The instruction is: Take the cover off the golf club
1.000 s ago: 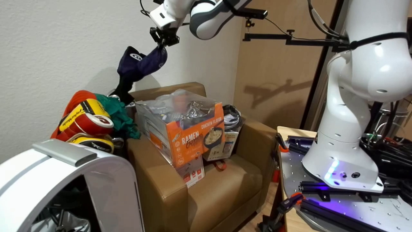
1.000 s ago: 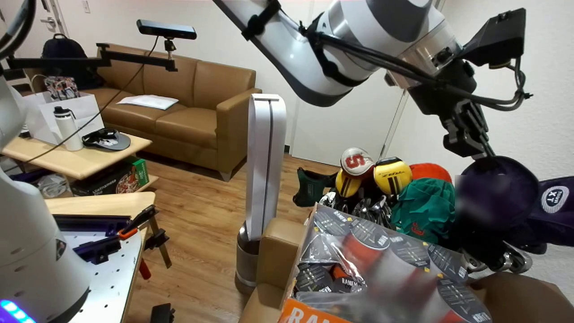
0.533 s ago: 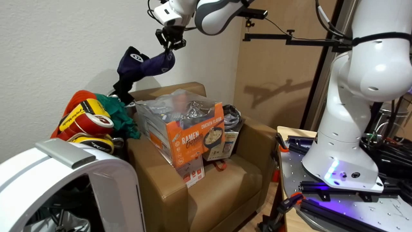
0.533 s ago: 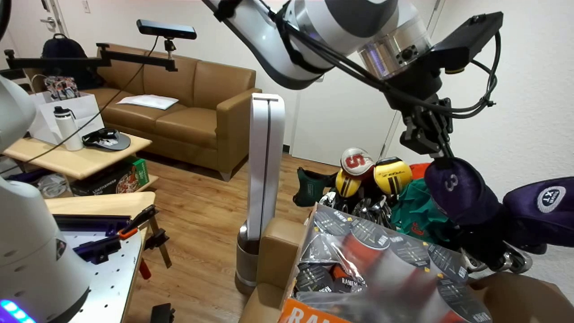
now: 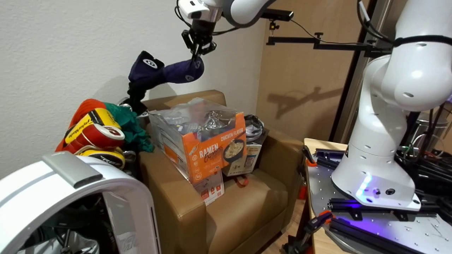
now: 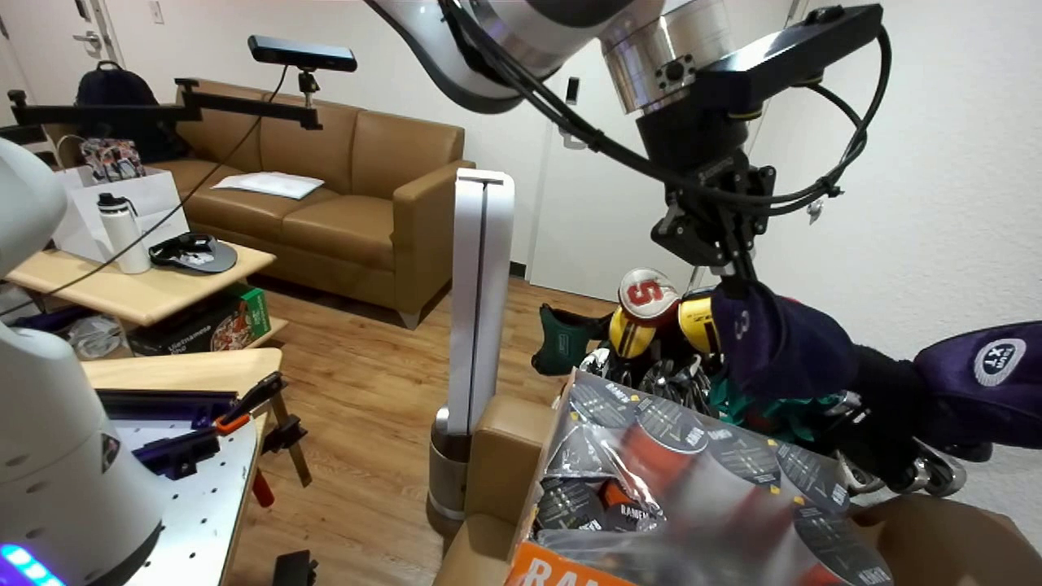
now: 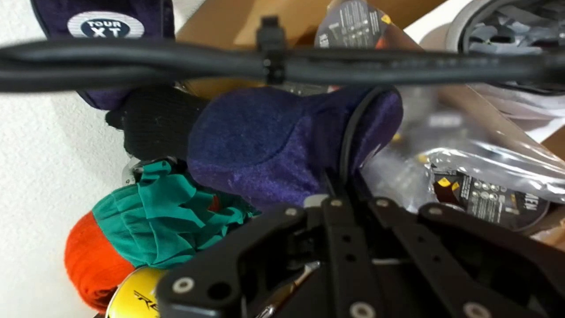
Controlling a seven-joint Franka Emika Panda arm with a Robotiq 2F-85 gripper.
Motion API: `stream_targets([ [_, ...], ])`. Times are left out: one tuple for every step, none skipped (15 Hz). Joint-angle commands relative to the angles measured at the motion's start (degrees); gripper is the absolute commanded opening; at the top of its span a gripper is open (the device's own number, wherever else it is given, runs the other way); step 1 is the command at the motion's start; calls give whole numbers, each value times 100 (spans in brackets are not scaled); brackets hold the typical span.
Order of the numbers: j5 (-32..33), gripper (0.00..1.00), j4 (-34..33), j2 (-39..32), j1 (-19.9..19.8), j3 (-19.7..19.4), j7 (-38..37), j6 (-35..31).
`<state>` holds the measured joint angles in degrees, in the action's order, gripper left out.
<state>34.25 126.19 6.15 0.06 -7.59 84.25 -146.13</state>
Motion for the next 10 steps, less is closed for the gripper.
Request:
stream_targets([
  [-819, 6, 367, 486, -9, 149, 362, 468],
  [-1030, 7, 428, 579, 14, 167, 459, 592],
  [-1158, 6, 482, 675, 30, 190, 469, 688],
  [-1260, 6, 525, 759, 40, 210, 475, 800],
  [-1389, 6, 561, 826, 60, 215, 534, 884],
  [-1539, 6, 591, 870, 90, 203, 640, 956],
  [-1691, 6, 627, 929, 125, 185, 765, 989],
  [-1898, 6, 645, 984, 183, 163, 932, 1122],
  [-2057, 6, 654, 1026, 215, 156, 1039, 1246],
  [-2250, 6, 664, 1049, 248, 127, 1202, 1330],
])
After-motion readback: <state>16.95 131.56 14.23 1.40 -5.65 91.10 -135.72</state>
